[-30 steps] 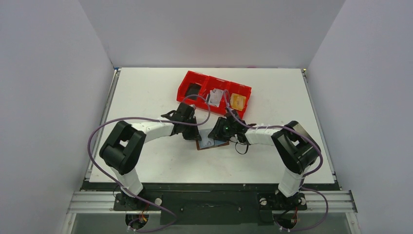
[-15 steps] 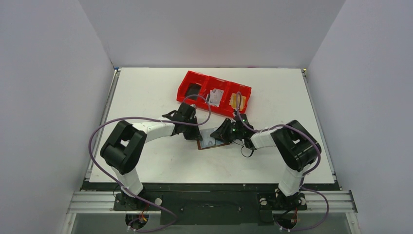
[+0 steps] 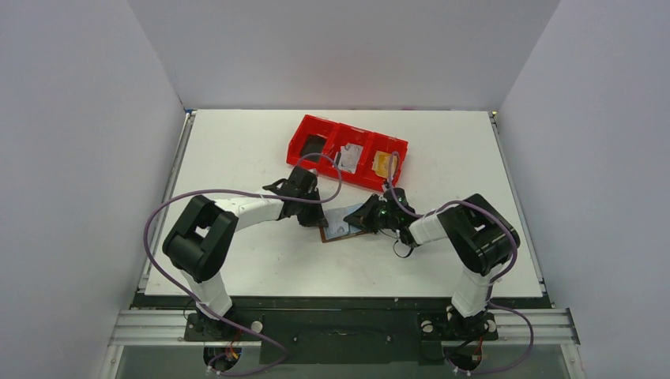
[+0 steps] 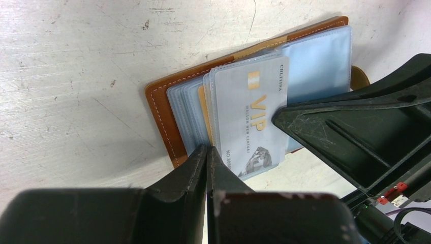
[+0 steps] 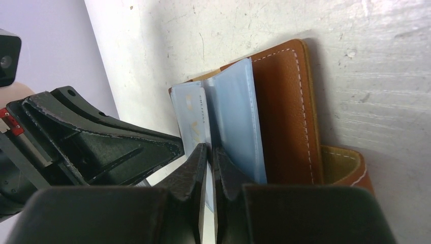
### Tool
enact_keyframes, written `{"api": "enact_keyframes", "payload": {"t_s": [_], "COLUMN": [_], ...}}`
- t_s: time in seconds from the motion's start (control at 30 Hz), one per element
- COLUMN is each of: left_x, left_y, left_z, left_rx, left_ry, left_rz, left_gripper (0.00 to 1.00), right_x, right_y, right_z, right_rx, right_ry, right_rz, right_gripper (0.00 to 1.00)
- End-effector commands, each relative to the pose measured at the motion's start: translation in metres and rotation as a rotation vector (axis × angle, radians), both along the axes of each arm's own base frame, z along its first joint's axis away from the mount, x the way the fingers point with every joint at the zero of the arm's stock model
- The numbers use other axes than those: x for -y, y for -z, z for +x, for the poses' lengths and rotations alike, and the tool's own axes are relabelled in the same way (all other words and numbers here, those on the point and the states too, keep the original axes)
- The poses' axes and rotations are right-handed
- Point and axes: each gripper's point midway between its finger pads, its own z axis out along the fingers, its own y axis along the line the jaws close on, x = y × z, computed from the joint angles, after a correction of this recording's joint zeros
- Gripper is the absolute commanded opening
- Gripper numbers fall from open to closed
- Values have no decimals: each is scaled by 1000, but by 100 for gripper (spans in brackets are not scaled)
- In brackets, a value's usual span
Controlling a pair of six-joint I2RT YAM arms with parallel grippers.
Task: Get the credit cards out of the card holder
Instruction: Remove the credit card from the card holder.
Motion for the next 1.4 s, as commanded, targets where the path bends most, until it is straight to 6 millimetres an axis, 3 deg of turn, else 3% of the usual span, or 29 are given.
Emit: {"api": "enact_keyframes", "payload": {"t_s": [0.0, 0.1, 0.27, 0.37, 0.57, 0.83, 1.37], "left_x": [-27, -28, -26, -25, -26, -26, -37], "left_y": [46, 48, 49, 48, 49, 49, 51], "left_z": [-29, -29, -29, -29, -29, -30, -27], "left_rx": [-121, -126, -128, -128, -129, -131, -136], "left_ry": [-14, -16, -13, -11, -11, -11, -23], "left_rz": [156, 160, 155, 153, 154, 155, 176], "left_gripper": [0, 0, 0, 0, 0, 0, 0], "right_x": [-3, 2, 2, 1, 3, 3, 42], "right_y": [-6, -1, -2, -3, -4, -3, 16], "right_z": [1, -1, -2, -2, 0, -1, -8], "right_rx": [30, 27, 32, 32, 30, 24, 32], "right_ry": [-5, -6, -8, -5, 9, 19, 49], "right_rz": [40, 20, 26, 38, 58, 75, -126], "right_gripper": [1, 4, 16, 17, 14, 0, 0]}}
